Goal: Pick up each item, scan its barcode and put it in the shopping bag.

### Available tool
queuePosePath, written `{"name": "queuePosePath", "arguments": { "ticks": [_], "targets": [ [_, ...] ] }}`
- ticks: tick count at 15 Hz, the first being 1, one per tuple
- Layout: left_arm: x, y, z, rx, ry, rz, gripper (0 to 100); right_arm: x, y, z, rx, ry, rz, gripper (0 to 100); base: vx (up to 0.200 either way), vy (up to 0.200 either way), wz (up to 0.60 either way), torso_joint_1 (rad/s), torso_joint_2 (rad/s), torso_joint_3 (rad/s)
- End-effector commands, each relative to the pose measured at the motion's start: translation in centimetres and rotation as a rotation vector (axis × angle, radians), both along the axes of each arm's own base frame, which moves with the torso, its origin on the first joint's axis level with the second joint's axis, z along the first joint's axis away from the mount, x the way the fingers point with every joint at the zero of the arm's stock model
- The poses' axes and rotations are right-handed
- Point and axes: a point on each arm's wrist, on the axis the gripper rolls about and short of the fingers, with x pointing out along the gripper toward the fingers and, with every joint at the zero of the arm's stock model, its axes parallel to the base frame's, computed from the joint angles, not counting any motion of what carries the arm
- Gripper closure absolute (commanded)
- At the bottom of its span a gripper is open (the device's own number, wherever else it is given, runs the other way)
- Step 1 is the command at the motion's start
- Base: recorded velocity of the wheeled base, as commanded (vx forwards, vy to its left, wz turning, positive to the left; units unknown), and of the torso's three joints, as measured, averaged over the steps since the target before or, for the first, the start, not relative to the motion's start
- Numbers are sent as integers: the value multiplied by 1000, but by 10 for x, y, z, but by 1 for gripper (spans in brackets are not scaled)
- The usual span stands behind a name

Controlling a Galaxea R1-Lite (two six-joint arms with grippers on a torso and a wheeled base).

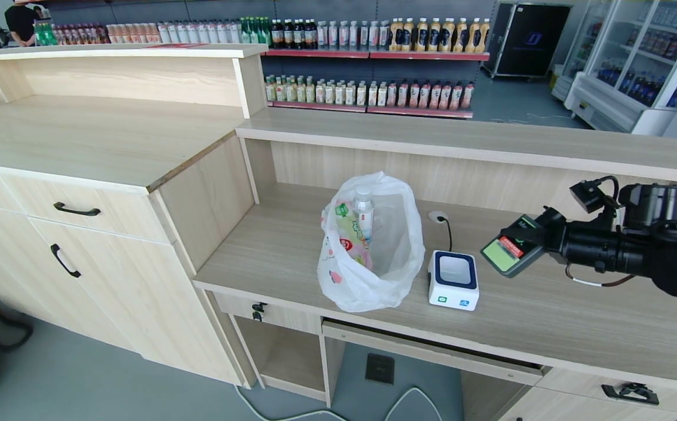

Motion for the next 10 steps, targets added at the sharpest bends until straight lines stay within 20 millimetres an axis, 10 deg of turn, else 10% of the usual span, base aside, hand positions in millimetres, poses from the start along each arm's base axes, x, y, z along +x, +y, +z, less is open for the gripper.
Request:
{"name": "queuePosePath", "arguments": {
  "ticks": [1, 10],
  "targets": [
    [0, 0, 0, 0, 0, 1, 0, 8, 7, -11, 1, 8, 24, 100, 0, 0, 0, 0, 0, 0],
    [0, 0, 0, 0, 0, 1, 0, 28, 22, -31, 13, 0, 62, 100, 0, 0, 0, 0, 0, 0]
  ]
}}
